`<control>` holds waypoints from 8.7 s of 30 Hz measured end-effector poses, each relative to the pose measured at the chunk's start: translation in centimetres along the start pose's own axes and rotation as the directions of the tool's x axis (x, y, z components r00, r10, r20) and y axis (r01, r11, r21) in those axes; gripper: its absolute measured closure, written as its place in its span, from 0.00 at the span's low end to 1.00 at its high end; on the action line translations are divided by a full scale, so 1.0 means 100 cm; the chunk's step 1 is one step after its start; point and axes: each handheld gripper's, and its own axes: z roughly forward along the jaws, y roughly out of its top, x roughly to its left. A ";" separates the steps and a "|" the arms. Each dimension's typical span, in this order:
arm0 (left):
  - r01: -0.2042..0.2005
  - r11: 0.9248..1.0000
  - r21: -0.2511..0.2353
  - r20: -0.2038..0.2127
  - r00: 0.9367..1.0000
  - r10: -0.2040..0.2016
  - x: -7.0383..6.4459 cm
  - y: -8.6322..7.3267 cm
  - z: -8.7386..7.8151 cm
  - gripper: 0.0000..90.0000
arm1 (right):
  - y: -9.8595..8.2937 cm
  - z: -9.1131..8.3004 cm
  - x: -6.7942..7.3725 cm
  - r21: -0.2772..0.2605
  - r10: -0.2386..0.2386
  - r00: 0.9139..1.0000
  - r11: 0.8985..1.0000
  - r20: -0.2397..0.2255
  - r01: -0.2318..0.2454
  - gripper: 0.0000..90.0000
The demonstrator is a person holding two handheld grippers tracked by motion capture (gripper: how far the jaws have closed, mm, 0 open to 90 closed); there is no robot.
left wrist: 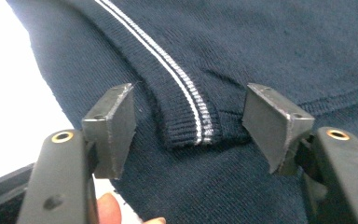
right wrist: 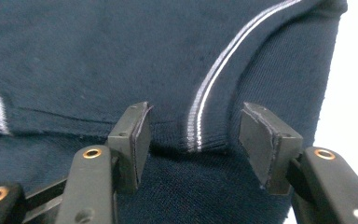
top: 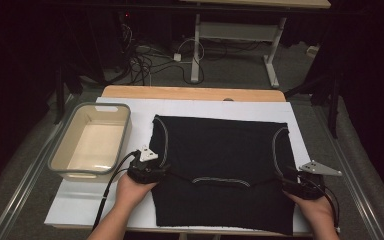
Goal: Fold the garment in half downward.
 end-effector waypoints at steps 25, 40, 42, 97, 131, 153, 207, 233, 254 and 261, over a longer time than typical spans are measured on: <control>-0.031 1.000 0.002 0.063 0.998 0.031 0.000 -0.002 0.001 0.83 | -0.001 0.003 0.001 0.025 -0.015 1.000 1.000 -0.007 0.015 0.87; -0.030 0.991 -0.129 0.067 0.997 0.038 -0.006 -0.006 -0.022 0.83 | -0.003 -0.014 0.000 -0.113 -0.016 1.000 0.994 -0.004 0.016 0.89; -0.040 0.989 -0.139 0.068 0.996 0.050 -0.009 -0.007 -0.028 0.83 | -0.003 -0.020 -0.001 -0.134 -0.019 1.000 0.991 -0.001 0.019 0.89; -0.218 0.975 -0.028 0.306 0.927 0.216 -0.129 -0.013 -0.010 0.46 | -0.029 -0.028 0.118 -0.019 -0.233 0.952 0.972 -0.200 0.234 0.53; -0.243 0.957 -0.158 0.255 0.926 0.277 -0.136 -0.012 -0.048 0.82 | -0.027 -0.062 0.122 -0.136 -0.299 0.943 0.950 -0.146 0.280 0.89; -0.078 0.992 -0.099 0.144 0.985 0.092 -0.062 -0.049 -0.061 0.49 | -0.052 -0.085 0.067 -0.118 -0.139 0.989 0.984 -0.052 0.132 0.63; -0.024 0.988 -0.151 0.124 0.991 0.043 -0.038 -0.051 -0.063 0.09 | -0.046 -0.065 0.035 -0.187 -0.018 0.999 0.982 -0.032 0.012 0.02; -0.020 0.987 -0.157 0.135 0.990 0.042 -0.018 0.003 -0.024 0.00 | -0.039 -0.059 0.046 -0.192 -0.006 1.000 0.981 -0.010 0.004 0.00; 0.052 0.992 -0.118 0.134 0.990 -0.036 0.018 0.012 0.011 0.00 | 0.002 -0.023 0.087 -0.203 -0.034 0.999 0.979 -0.031 0.027 0.00; 0.003 0.991 -0.132 0.102 0.995 0.010 0.012 0.011 0.010 0.00 | 0.013 -0.012 0.109 -0.208 -0.064 0.997 0.977 -0.053 0.051 0.00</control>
